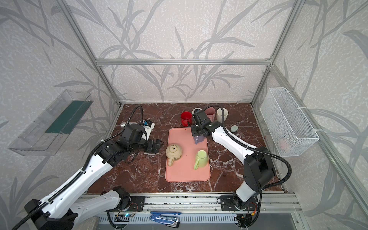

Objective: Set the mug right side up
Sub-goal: 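Move the right gripper over the upside-down lavender mug on the tray, then lower the right gripper onto the lavender mug's base and close it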

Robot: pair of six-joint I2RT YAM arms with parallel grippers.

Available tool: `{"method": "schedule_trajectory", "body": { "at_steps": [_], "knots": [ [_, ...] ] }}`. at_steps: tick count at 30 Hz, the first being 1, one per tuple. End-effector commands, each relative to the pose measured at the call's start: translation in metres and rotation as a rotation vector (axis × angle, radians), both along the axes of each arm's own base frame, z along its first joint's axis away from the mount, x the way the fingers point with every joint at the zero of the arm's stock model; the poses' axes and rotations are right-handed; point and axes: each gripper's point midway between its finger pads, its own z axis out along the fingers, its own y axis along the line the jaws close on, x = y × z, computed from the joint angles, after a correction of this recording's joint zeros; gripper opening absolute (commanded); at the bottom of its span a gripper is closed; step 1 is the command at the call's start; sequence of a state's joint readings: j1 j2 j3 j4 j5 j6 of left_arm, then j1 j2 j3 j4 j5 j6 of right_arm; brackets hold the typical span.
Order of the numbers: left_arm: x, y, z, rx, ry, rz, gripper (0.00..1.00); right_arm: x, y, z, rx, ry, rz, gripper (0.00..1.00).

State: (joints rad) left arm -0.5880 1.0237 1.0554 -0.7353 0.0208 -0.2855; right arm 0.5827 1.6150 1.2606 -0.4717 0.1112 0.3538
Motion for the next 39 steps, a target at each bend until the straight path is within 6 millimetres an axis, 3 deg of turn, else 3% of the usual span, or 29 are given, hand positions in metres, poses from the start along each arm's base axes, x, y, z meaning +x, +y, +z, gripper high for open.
{"method": "schedule_trajectory", "body": {
  "at_steps": [1,10,16,28,39],
  "knots": [
    [-0.007,0.001,-0.008,-0.025,0.033,0.015,0.99,0.002,-0.006,0.000,0.008,-0.028,-0.096,0.51],
    [-0.022,0.015,-0.038,-0.035,0.069,0.077,0.99,-0.006,-0.011,-0.037,-0.023,0.066,-0.266,0.49],
    [-0.027,0.023,-0.040,-0.051,0.046,0.109,0.99,-0.007,-0.012,-0.062,0.002,0.125,-0.386,0.48],
    [-0.038,0.027,-0.024,-0.100,-0.022,0.087,0.99,-0.001,-0.014,-0.082,-0.036,0.160,-0.469,0.46],
    [-0.042,0.027,-0.016,-0.129,-0.048,0.068,0.99,0.001,-0.022,-0.078,-0.113,0.150,-0.459,0.33]
  ]
}}
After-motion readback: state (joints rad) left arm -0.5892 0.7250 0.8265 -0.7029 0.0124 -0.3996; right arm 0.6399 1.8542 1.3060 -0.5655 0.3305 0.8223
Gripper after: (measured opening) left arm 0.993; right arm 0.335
